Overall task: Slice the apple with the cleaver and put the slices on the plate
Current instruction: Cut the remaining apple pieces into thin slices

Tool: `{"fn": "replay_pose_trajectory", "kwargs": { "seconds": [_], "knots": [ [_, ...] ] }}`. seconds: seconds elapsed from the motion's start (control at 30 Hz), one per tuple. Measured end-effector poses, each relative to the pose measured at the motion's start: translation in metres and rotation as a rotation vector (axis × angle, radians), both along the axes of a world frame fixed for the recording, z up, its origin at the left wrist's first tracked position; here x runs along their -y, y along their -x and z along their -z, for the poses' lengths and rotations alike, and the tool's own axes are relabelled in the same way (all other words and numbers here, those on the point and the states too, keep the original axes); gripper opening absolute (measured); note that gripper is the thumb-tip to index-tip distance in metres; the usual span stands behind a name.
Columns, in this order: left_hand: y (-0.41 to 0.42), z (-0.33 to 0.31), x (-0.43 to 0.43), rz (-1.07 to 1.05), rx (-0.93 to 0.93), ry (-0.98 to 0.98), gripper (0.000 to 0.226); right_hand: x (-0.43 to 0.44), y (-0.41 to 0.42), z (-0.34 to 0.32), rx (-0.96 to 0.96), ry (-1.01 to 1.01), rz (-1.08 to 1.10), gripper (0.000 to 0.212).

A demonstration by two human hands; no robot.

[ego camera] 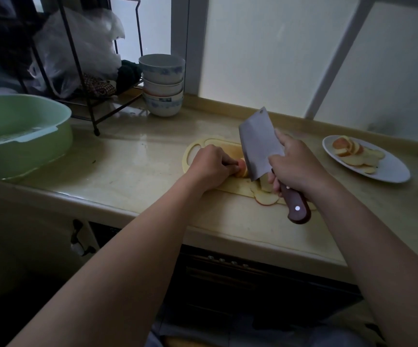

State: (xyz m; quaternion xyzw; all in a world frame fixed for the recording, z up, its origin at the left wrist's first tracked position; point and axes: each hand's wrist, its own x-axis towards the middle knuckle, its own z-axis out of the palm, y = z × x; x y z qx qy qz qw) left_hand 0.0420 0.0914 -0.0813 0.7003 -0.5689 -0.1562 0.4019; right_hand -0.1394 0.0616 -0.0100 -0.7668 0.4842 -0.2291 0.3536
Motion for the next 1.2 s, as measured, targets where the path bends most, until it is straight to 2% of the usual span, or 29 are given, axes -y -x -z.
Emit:
{"fn": "replay_pose_trajectory", "kwargs": {
  "seconds": [0.73,1.2],
  "knots": [
    [0.003,0.002,0.002,-0.021,-0.012,0.016,0.014,-0.001,0.032,0.002,-0.075,-0.097,-0.060,0.076],
    [-0.001,0.003,0.005,-0.013,-0.003,0.020,0.011,0.013,0.013,0.006,-0.076,-0.107,-0.080,0.076]
  ]
}}
